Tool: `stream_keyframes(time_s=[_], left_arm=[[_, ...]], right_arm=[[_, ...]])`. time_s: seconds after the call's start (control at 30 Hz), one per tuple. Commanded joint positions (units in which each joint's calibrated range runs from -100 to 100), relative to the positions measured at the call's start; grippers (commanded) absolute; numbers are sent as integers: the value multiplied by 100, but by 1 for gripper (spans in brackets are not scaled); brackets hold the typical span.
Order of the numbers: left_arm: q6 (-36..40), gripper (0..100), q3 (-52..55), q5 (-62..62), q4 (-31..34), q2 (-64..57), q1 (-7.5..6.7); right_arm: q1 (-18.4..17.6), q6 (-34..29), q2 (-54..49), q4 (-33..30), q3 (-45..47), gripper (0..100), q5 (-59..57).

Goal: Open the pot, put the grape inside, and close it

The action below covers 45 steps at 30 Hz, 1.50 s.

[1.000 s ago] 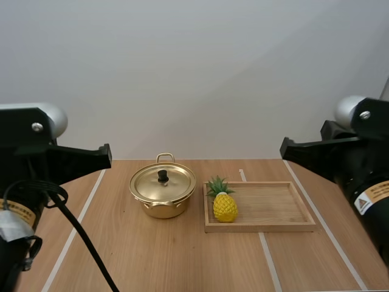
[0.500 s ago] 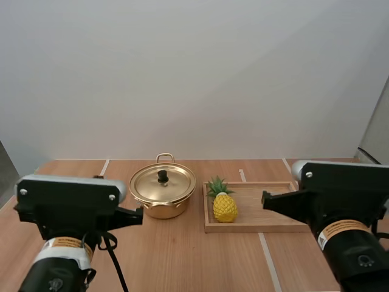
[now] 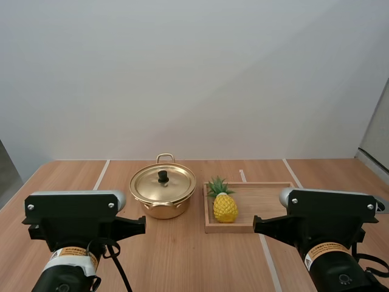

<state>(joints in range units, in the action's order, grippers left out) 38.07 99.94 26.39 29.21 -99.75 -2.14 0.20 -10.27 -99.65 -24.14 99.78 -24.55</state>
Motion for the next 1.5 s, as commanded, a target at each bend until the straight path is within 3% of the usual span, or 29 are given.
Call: stream_keyframes(time_s=[0.0, 0.73, 0.8, 0.9, 1.07, 1.47], left_arm=[[55, 0, 6, 400, -173, -25, -20], [-432, 0, 6, 700, -356, -25, -68], [-833, 0, 6, 583, -942, -25, -68], [-2074, 0, 6, 424, -2190, -25, -68], [-2502, 0, 6, 373, -2978, -25, -52], [-2667, 0, 6, 92, -3164, -25, -52]], right_arm=[[28, 13, -35, 40, 22, 0, -725], [179, 13, -35, 33, 22, 0, -910], [179, 13, -35, 33, 22, 0, -910], [179, 13, -35, 33, 22, 0, -910], [179, 13, -35, 33, 22, 0, -910], [179, 13, -35, 33, 22, 0, -910]])
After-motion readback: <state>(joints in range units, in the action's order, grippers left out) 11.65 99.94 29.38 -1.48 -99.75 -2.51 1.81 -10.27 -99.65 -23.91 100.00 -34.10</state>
